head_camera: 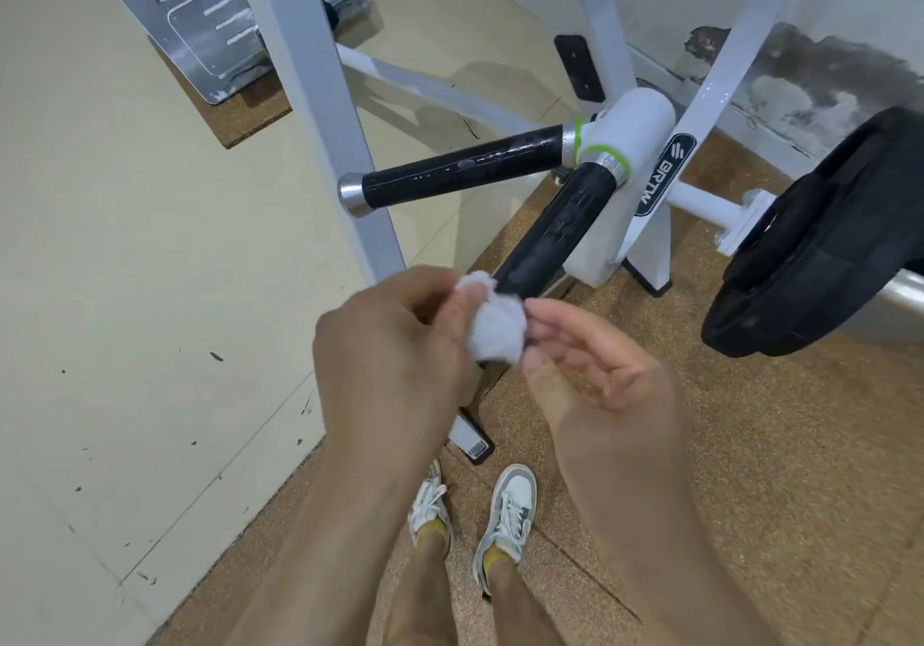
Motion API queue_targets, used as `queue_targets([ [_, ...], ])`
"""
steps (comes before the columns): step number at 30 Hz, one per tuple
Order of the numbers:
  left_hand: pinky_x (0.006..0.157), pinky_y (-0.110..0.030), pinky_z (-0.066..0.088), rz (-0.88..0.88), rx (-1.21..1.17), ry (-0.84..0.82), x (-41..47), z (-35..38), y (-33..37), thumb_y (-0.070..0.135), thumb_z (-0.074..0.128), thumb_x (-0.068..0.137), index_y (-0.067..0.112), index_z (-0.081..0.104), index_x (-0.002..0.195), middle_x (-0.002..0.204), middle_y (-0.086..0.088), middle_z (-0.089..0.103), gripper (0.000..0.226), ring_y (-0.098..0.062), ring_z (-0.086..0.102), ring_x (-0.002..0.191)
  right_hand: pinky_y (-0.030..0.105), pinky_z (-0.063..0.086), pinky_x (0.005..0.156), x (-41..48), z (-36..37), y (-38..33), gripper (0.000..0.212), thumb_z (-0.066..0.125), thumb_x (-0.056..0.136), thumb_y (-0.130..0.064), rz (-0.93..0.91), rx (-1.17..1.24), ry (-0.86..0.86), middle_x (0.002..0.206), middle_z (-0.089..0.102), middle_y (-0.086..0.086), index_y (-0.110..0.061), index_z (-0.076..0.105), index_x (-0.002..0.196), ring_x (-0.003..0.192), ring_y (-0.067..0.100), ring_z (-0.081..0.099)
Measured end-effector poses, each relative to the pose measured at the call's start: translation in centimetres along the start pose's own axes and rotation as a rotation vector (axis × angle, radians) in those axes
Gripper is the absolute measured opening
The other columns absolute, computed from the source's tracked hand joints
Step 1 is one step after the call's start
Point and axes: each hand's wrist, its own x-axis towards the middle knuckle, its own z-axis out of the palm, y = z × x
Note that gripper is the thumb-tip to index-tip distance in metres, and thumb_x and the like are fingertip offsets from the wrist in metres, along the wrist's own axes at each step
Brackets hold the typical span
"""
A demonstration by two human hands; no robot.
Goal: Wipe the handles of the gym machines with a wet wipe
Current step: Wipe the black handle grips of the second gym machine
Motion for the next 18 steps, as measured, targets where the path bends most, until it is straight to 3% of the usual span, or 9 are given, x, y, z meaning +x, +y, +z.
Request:
queue_targets([
  [3,0.064,-0.034,0.052,0.135,0.240,0.040,0.2,0.5,0.7,0.033,0.058,0.091,0.033,0.065,0.090,0.064,0.007,0.067,0.008,-0.022,0.067,0.066,0.019,0.055,0.067,0.0,0.4,0.3,0.029,0.067,0.084,-0.003,-0.001,0.058,0.029,0.086,0.069,-0.002,-0.030,0.071,0.095,0.076,0.009,0.067],
  [5,0.052,-0.031,0.049,0.297,0.420,-0.018,-1.1,1.1,0.8,0.037,0.049,0.095,0.031,0.062,0.088,0.069,0.007,0.066,0.016,-0.021,0.063,0.059,0.021,0.055,0.066,0.1,0.5,0.5,0.027,0.063,0.086,0.001,0.008,0.112,0.018,0.079,0.072,0.001,-0.024,0.071,0.091,0.073,0.013,0.069],
  [8,0.048,-0.026,0.050,0.388,0.438,-0.072,-2.3,1.1,0.2,0.039,0.051,0.092,0.031,0.070,0.103,0.097,0.009,0.074,0.024,-0.018,0.069,0.071,0.020,0.053,0.064,0.0,0.3,0.8,0.032,0.057,0.088,0.007,0.043,0.143,-0.006,0.082,0.073,0.001,-0.021,0.071,0.092,0.076,0.013,0.070],
  [10,0.045,-0.028,0.050,0.359,0.438,-0.028,-1.4,0.9,0.1,0.039,0.052,0.092,0.031,0.074,0.089,0.074,0.006,0.074,0.023,-0.020,0.067,0.059,0.022,0.054,0.068,-0.1,0.3,1.1,0.030,0.057,0.090,0.002,0.052,0.116,-0.023,0.089,0.073,-0.002,-0.024,0.069,0.099,0.082,0.011,0.069],
  [12,0.048,-0.033,0.049,0.188,0.337,0.007,0.1,1.0,0.1,0.041,0.050,0.093,0.023,0.071,0.073,0.048,0.000,0.061,0.034,-0.023,0.059,0.049,0.025,0.055,0.074,-0.1,0.1,1.3,0.029,0.057,0.091,-0.001,0.049,0.111,-0.019,0.094,0.070,-0.002,-0.024,0.067,0.105,0.084,0.011,0.068],
  [14,0.050,-0.033,0.047,0.095,0.217,0.017,0.4,1.2,0.2,0.042,0.049,0.093,0.023,0.071,0.075,0.046,-0.003,0.058,0.034,-0.022,0.055,0.049,0.026,0.055,0.073,0.0,0.0,1.3,0.030,0.056,0.091,0.000,0.057,0.173,-0.008,0.097,0.068,0.001,-0.023,0.065,0.107,0.083,0.014,0.068],
  [16,0.044,-0.023,0.042,0.264,0.331,0.012,-0.7,0.9,0.2,0.036,0.048,0.093,0.032,0.072,0.089,0.059,0.006,0.066,0.024,-0.012,0.055,0.051,0.024,0.054,0.070,0.2,-0.2,1.2,0.031,0.056,0.091,0.001,0.076,0.235,-0.009,0.099,0.068,0.004,-0.023,0.064,0.109,0.084,0.016,0.068],
  [18,0.052,-0.018,0.041,0.413,0.430,-0.062,-2.3,0.9,0.0,0.032,0.046,0.093,0.034,0.070,0.108,0.096,0.014,0.073,0.027,-0.006,0.065,0.073,0.027,0.055,0.072,0.3,-0.3,1.5,0.031,0.056,0.091,0.000,0.093,0.276,-0.021,0.101,0.069,0.002,-0.023,0.065,0.110,0.088,0.017,0.069],
])
